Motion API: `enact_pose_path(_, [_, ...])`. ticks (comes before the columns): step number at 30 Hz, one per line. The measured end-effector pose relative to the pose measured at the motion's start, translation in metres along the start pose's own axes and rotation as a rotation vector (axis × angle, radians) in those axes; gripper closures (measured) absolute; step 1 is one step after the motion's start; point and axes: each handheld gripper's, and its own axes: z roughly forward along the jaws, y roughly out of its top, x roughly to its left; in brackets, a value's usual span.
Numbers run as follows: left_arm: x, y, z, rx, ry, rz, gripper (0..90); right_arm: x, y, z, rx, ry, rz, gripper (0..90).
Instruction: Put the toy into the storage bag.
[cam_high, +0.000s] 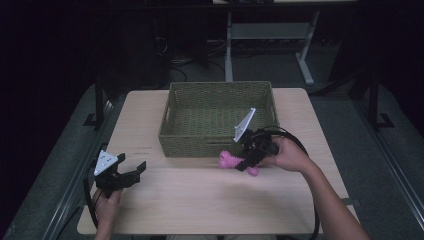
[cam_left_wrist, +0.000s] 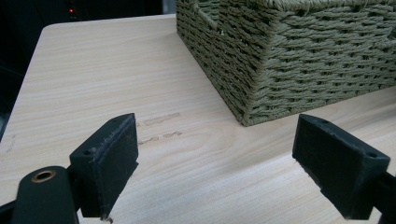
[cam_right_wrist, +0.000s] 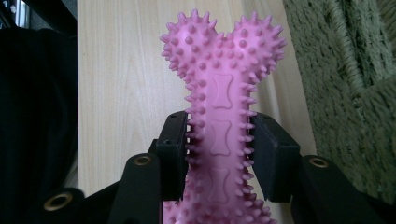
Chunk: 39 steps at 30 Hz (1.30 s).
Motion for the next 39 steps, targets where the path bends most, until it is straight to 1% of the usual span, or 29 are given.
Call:
enact_pose_path(3, [0.000, 0.000, 0.000, 0.001, 0.000, 0.000, 13.9, -0.001, 0.002, -0.002, -0.001, 0.000, -0.003, 58.1])
enact_pose_path(7, [0.000, 0.000, 0.000, 0.000, 0.000, 0.000, 13.9, -0.003, 0.003, -0.005, -0.019, 0.010, -0.003, 58.1])
enact_pose_path(15, [0.000, 0.000, 0.000, 0.001, 0.001, 0.001, 13.9, -0.005, 0.007, -0.013, -0.014, 0.005, -0.009, 58.1])
enact_pose_path(18, [0.000, 0.000, 0.000, 0.001, 0.001, 0.001, 13.9, -0.006, 0.009, -0.016, -0.032, 0.014, -0.014, 58.1])
enact_pose_path(22, [0.000, 0.000, 0.000, 0.001, 0.000, 0.003, 13.9, -0.007, 0.011, -0.020, -0.023, 0.008, -0.009, 58.1])
enact_pose_path(27, [0.000, 0.000, 0.000, 0.000, 0.000, 0.002, 13.9, -0.008, 0.015, -0.025, -0.033, 0.007, -0.015, 58.1])
enact_pose_path(30, [0.000, 0.000, 0.000, 0.001, 0.000, 0.004, 13.8, -0.008, 0.018, -0.028, -0.024, -0.002, -0.020, 58.1])
enact_pose_path(35, [0.000, 0.000, 0.000, 0.001, 0.000, 0.006, 13.9, -0.012, 0.024, -0.034, -0.022, -0.009, -0.022, 58.1])
enact_pose_path(37, [0.000, 0.000, 0.000, 0.001, 0.001, 0.003, 13.9, -0.014, 0.028, -0.038, -0.013, -0.019, -0.022, 58.1])
enact_pose_path(39, [0.000, 0.000, 0.000, 0.001, 0.001, 0.005, 13.9, -0.016, 0.031, -0.040, -0.018, -0.023, -0.027, 58.1])
